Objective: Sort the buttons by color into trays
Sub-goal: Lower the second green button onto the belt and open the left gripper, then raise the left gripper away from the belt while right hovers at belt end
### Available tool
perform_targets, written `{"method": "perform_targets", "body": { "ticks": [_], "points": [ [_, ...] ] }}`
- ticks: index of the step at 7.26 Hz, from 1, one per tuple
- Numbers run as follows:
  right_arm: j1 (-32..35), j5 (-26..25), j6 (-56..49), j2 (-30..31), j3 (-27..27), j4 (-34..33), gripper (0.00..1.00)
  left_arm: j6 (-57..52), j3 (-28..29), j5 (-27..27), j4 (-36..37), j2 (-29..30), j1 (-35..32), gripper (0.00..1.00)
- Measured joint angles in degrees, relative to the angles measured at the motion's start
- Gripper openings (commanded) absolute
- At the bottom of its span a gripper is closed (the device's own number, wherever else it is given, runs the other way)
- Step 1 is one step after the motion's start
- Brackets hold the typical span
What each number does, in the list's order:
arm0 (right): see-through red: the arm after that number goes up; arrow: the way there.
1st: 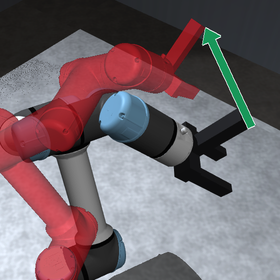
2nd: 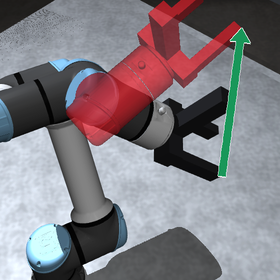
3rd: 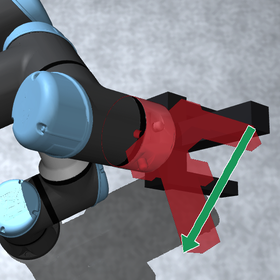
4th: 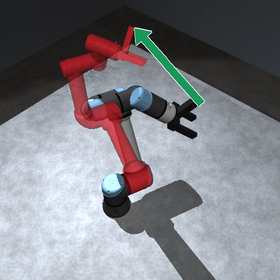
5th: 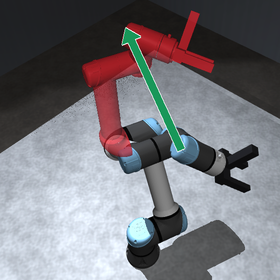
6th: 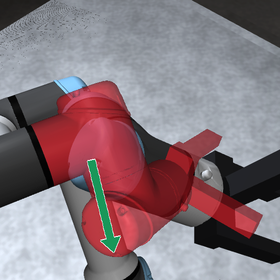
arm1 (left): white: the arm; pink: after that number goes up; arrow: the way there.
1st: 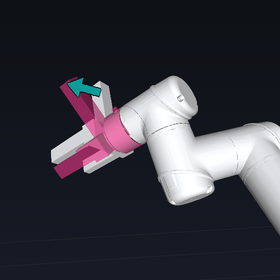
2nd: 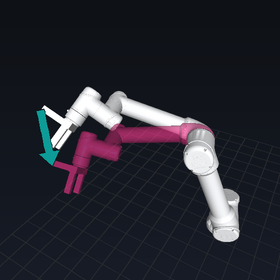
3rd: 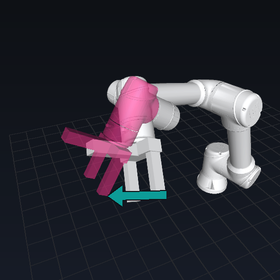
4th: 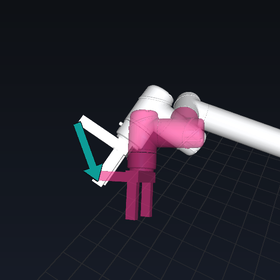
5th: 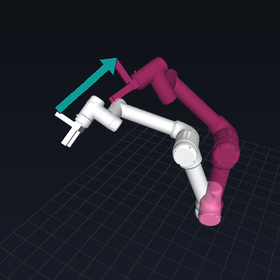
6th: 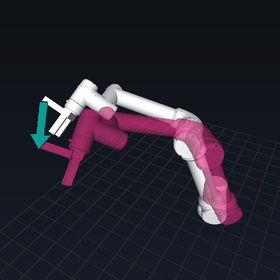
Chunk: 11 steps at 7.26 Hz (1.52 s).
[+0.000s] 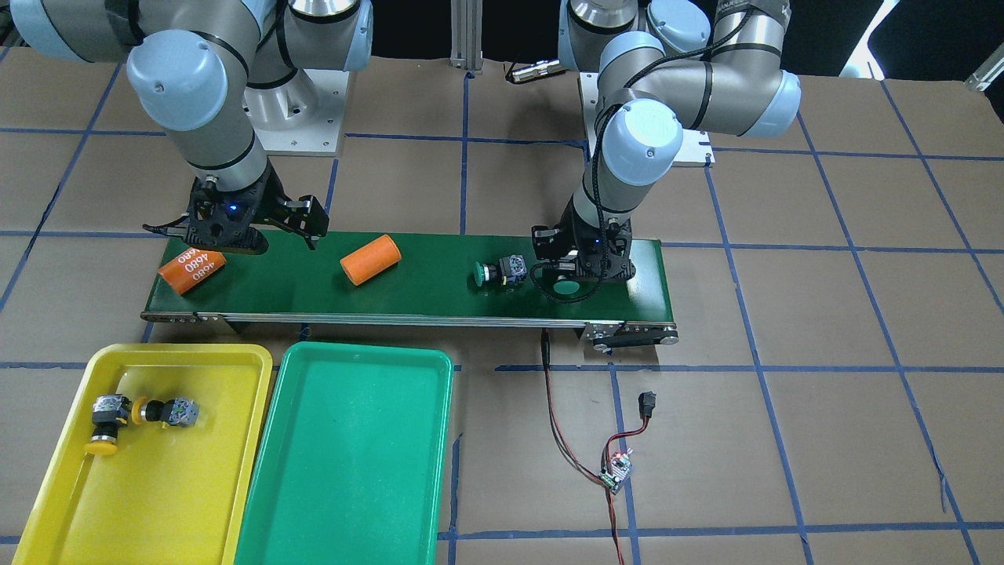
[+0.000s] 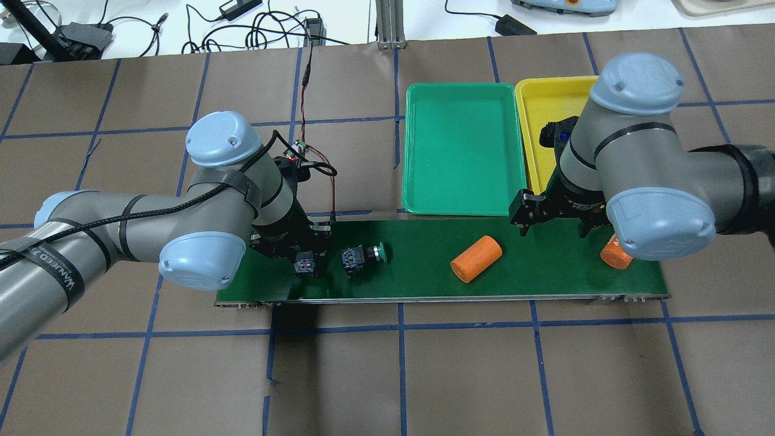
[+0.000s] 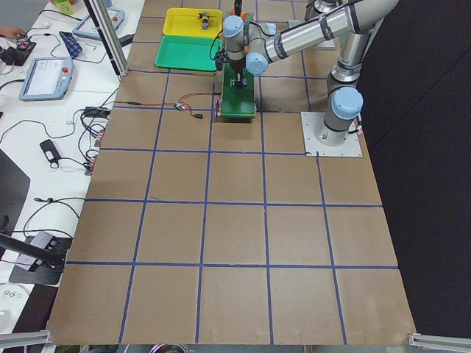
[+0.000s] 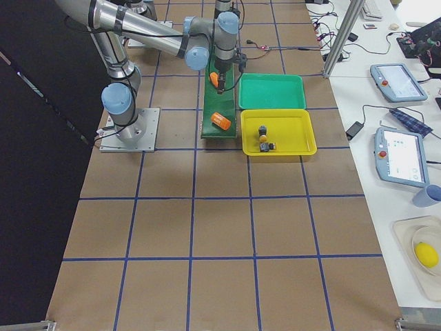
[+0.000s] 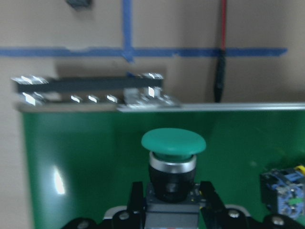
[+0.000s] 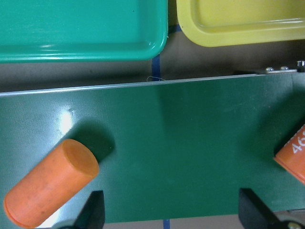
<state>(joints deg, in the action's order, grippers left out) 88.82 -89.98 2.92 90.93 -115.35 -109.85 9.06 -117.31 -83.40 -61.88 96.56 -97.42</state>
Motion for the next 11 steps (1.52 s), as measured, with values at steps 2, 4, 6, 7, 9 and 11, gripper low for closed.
{"method": "perform_targets", "body": {
  "ticks": [2,4,6,7,9,11],
  "points": [
    [-0.03,0.01,-2.74,0.12,0.03,0.13,1.00,-1.45,2.36,-0.71,0.23,-0.55,1.56,1.00],
    [-0.04,0.08,-15.64,0.19,-0.15,0.03,1.00,-4.50,9.97,-1.31,-7.39,-1.86,8.26,1.00],
    [-0.05,-0.41,-25.93,0.32,-0.12,-0.13,1.00,-7.67,21.16,-1.64,-22.65,-4.32,11.61,1.00],
    [-0.07,-0.60,-32.41,0.31,-0.07,-0.17,1.00,-8.61,24.08,-1.60,-27.46,-6.38,11.60,1.00],
    [-0.14,-0.31,-47.33,1.05,-0.11,-0.04,1.00,-9.39,25.66,-1.93,-31.78,-9.97,10.42,1.00],
    [-0.07,-0.07,-61.55,2.19,-0.27,-0.12,1.00,-9.66,26.12,-2.71,-33.18,-10.61,10.07,1.00]
  ]
}}
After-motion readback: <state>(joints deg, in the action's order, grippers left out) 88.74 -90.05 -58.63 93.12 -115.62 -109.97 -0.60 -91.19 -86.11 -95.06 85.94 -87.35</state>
